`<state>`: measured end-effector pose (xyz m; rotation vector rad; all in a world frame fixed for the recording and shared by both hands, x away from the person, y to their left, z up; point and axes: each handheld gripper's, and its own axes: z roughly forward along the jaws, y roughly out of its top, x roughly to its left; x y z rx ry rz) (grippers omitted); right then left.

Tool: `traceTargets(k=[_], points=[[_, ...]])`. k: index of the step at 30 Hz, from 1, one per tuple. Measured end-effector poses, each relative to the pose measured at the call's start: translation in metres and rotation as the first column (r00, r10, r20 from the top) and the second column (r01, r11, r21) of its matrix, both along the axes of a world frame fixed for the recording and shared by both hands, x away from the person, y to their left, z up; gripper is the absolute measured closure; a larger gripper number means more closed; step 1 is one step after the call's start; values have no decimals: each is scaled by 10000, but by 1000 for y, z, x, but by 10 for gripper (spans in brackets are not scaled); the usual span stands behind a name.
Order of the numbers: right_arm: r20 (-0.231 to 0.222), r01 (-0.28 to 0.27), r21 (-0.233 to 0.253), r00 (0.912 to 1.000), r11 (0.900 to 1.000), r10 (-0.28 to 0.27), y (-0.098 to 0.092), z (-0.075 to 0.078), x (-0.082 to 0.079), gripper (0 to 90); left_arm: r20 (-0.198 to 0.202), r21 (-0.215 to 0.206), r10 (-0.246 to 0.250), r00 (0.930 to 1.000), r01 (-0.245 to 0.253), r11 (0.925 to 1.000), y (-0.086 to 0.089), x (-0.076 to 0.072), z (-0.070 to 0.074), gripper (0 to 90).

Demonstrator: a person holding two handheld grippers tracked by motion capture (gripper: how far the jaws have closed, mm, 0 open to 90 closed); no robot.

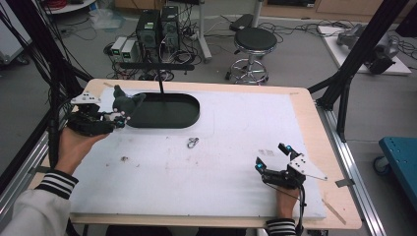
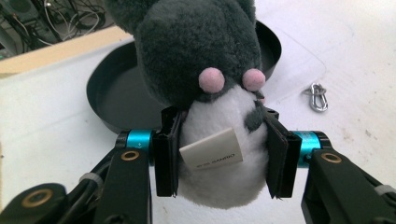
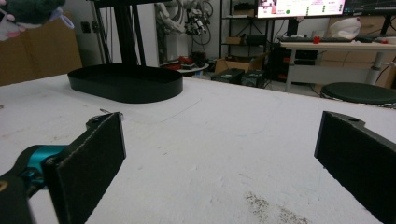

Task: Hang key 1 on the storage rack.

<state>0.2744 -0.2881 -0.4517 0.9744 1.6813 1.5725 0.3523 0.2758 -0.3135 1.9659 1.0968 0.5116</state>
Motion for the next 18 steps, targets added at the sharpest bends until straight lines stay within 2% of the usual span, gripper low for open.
traceTargets(k=[9, 18], points=[[-16, -18, -17, 10000, 10000, 18, 0, 0, 0, 12, 291, -685, -51, 9996, 71, 9976, 12, 7, 20, 546], [6, -11, -17, 10000, 10000, 11, 0, 0, 0, 12, 307, -846, 145, 9994, -118, 9963, 22, 18, 35, 546]])
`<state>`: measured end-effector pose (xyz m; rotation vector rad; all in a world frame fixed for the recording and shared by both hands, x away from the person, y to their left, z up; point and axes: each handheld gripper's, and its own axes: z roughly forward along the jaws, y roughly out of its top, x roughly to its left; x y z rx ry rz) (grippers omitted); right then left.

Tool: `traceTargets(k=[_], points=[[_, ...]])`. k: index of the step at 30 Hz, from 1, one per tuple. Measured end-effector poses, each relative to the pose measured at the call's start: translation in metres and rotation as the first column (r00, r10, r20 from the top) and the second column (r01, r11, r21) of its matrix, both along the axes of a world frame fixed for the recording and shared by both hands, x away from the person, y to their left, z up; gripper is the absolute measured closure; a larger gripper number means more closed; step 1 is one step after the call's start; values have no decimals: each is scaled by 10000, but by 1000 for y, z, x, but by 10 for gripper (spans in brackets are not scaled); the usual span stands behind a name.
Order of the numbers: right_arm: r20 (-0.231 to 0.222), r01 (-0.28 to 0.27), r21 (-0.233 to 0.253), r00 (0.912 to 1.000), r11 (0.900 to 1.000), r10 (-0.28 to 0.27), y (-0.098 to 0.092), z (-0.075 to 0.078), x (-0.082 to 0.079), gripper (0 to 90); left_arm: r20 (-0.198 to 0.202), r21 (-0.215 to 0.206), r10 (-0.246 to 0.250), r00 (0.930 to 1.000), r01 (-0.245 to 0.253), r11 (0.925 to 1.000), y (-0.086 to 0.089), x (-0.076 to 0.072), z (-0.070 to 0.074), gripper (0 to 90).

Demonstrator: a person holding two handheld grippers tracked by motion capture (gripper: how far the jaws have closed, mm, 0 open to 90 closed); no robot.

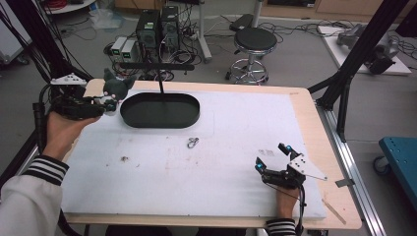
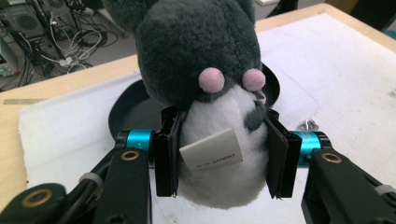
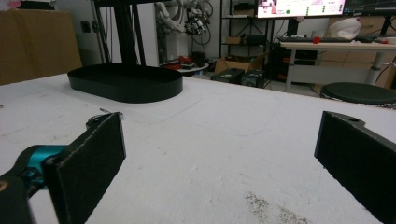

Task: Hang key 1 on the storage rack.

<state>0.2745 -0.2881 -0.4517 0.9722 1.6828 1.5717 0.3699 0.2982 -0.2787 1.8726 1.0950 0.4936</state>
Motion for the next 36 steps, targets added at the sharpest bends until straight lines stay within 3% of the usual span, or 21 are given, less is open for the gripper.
traceTargets(k=[11, 21, 36], points=[[7, 0, -4, 10000, 10000, 0, 0, 0, 0, 11, -42, -82, 286, 9996, -286, 9996, 4, 14, 10, 546], [-8, -4, 9, 10000, 10000, 4, 0, 0, 0, 11, -154, 126, 457, 9988, -455, 9989, 2, 26, 14, 546], [71, 13, -28, 10000, 10000, -13, -1, 0, 1, 11, -506, 396, 645, 9966, -625, 9973, 4, 35, 9, 545]])
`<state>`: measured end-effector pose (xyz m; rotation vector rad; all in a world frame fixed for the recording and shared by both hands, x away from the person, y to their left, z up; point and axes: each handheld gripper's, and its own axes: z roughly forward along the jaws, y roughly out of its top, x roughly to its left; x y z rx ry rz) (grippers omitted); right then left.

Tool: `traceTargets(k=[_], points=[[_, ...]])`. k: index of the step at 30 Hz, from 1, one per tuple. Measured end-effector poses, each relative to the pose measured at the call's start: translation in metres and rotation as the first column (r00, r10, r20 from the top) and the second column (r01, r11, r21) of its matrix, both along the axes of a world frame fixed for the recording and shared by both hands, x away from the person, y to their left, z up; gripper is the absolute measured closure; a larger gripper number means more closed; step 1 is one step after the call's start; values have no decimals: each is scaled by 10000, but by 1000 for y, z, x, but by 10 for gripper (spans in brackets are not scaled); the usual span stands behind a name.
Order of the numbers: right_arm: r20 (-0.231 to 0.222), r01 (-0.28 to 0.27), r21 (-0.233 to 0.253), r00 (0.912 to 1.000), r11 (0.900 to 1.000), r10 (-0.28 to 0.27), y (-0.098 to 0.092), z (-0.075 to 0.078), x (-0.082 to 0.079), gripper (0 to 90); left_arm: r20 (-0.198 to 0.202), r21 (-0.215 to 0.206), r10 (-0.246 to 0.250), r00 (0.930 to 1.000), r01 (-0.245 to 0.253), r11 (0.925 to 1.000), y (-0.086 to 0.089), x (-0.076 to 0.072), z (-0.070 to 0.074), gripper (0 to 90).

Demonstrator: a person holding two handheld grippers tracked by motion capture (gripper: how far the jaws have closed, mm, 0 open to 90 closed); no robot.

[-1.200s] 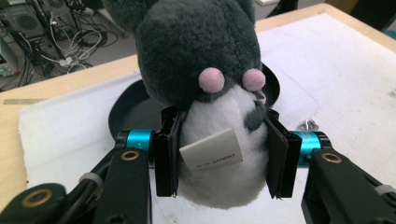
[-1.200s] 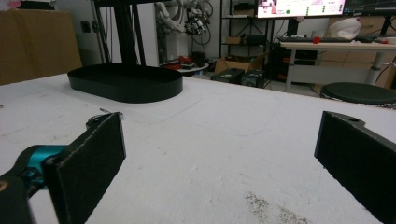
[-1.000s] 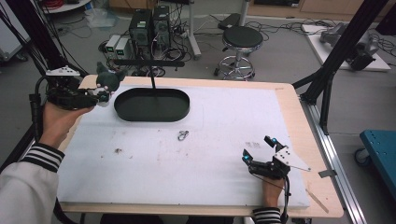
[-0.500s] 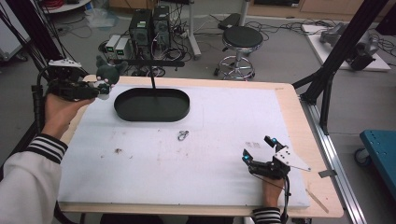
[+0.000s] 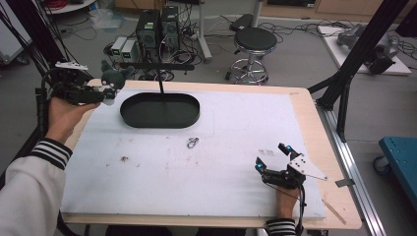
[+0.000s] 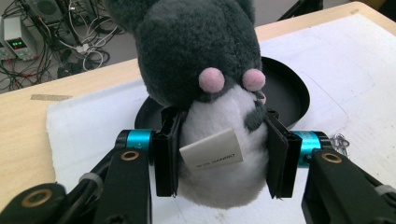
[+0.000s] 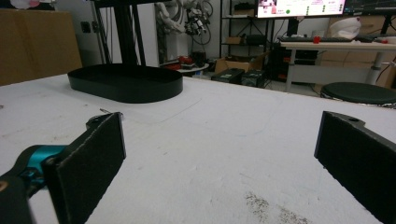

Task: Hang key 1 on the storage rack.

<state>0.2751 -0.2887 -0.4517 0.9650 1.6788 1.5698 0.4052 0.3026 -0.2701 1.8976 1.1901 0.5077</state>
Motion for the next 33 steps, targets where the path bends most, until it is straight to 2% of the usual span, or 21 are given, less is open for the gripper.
traceTargets(k=[1, 17, 28, 33], points=[[-100, -17, 53, 9999, 10000, 18, 0, 0, -1, 12, -16, -8, 29, 10000, -29, 10000, 0, 0, 0, 545], [-45, -18, 13, 10000, 10000, 18, 0, 0, 0, 11, -175, -126, 102, 9998, -104, 9999, 1, 11, -4, 543], [-51, -22, 25, 10000, 10000, 23, 0, 0, 0, 12, -3, 2, 72, 10000, -72, 10000, -3, 19, 7, 543], [-41, -25, 22, 10000, 10000, 25, 0, 0, 0, 12, -7, -77, 189, 9998, -189, 9998, -1, 22, 6, 543]])
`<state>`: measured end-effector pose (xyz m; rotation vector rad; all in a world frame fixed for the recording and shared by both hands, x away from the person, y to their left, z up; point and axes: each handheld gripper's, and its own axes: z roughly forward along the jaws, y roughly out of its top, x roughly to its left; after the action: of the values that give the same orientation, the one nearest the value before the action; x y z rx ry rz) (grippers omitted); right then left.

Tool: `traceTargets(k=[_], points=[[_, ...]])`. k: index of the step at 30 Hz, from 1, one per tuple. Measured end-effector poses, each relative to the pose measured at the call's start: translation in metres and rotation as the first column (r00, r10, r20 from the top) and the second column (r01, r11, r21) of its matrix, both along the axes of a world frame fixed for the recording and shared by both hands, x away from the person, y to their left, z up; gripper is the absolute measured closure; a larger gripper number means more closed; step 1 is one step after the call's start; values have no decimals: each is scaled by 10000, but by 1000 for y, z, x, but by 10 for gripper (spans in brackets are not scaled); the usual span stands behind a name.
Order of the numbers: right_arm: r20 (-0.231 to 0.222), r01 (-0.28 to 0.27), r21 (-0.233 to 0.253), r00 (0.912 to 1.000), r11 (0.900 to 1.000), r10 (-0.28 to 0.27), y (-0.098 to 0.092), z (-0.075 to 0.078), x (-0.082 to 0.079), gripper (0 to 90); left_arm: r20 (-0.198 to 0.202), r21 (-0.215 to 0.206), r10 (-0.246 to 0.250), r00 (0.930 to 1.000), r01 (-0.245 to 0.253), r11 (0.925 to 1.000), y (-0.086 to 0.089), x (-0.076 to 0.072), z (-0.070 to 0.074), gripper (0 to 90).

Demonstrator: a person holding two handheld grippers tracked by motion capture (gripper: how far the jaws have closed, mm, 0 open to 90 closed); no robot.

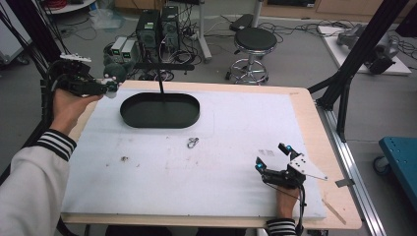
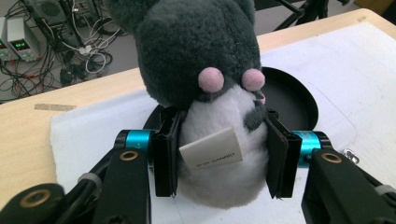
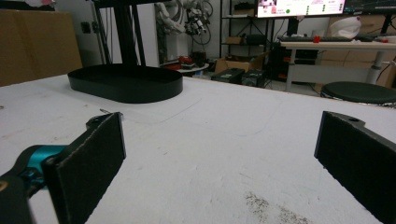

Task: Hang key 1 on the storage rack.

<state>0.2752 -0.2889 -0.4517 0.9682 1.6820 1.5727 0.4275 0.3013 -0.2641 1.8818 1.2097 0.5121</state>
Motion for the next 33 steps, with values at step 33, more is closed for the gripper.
traceTargets(k=[33], points=[[-72, -20, 11, 10000, 10000, 20, 1, 0, 0, 12, -461, 406, 543, 9975, -524, 9978, 20, 7, -35, 542]])
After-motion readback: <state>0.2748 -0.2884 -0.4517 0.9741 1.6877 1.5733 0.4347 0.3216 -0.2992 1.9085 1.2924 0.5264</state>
